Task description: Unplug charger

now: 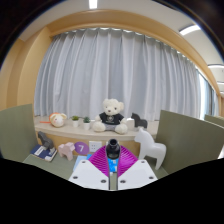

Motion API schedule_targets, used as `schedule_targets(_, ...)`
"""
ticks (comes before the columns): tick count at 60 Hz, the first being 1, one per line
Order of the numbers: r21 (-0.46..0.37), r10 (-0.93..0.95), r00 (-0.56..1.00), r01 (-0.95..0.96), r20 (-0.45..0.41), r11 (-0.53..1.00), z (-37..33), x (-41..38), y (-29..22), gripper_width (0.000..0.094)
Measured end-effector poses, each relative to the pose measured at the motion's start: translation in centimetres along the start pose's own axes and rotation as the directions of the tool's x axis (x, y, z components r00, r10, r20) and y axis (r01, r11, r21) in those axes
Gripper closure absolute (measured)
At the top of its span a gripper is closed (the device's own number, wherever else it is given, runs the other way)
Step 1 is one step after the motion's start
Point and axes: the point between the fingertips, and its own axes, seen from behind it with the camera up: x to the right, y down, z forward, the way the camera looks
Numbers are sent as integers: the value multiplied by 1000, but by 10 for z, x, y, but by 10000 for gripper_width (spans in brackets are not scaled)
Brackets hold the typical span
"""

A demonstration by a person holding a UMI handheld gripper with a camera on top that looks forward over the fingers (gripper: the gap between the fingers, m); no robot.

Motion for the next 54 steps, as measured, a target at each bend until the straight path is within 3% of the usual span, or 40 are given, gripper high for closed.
schedule_targets(3,5,-11,999,11,-30,1000,3,27,-1,857)
schedule_targets(7,-50,-11,998,8,-59,999,15,57,29,857)
schedule_targets(19,-333,24,1000,-21,5,943,53,74,204,852)
schedule_targets(31,-468,48,997,-16,56,884,58,57,304,850)
schedule_targets(40,-479,21,996,22,84,877,56,54,319,827)
schedule_targets(49,-498,42,996,1,75,867,55,55,322,718)
schedule_targets(51,-505,31,997,7,68,863,54,58,321,670)
schedule_targets(54,-509,-5,999,29,49,861,52,65,312,520)
